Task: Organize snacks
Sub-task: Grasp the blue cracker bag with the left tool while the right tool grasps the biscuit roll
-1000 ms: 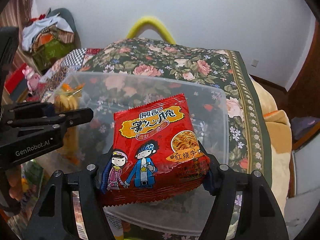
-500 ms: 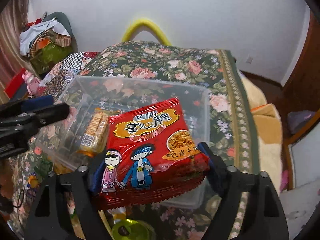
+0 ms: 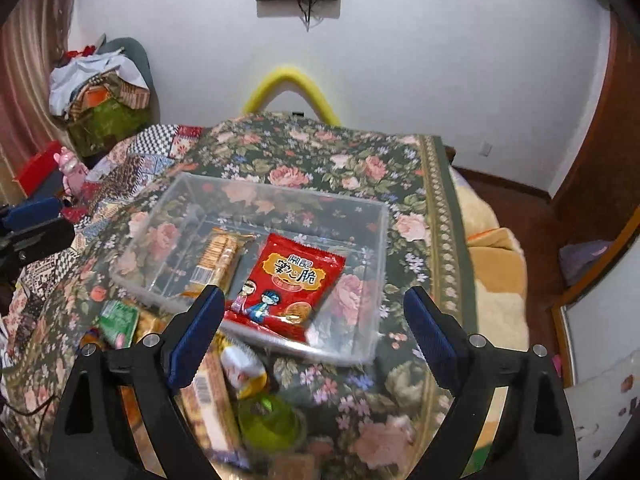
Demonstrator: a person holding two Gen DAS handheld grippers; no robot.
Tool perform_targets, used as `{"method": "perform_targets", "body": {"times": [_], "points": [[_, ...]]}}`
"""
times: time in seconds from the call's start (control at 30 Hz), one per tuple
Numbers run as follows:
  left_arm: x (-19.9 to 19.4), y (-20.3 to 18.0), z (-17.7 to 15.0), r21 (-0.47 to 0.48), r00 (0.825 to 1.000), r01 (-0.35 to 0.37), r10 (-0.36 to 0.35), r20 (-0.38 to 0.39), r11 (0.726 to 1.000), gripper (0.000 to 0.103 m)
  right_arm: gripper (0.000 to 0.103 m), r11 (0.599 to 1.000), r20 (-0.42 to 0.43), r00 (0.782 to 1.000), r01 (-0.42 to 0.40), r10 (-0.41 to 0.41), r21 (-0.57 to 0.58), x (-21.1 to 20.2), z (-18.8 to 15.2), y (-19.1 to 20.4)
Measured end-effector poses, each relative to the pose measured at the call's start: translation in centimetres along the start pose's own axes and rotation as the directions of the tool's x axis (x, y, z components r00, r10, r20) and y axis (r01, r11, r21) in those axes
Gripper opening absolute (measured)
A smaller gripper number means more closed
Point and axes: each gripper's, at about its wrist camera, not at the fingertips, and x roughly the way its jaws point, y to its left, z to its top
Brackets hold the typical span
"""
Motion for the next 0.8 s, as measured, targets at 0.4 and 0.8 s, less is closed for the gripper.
{"method": "perform_targets", "body": {"times": [0.4,0.8], "points": [[-2.0,1.8,-8.0,-0.01,0.995,-0.051,0.05,-0.083,0.999,0.083,0.09,1.0,-0.022,1.0,0.01,-0.009,0.026,-3.9,-6.8,-0.5],[3.4,4.4,-12.9,-0.101,0.969,-0.133,0.107,-0.224,0.986,0.084,0.09,0.998,-0.182,0.983,0.033,-0.025,0.044,-1.4,-13.1,-0.9]]}}
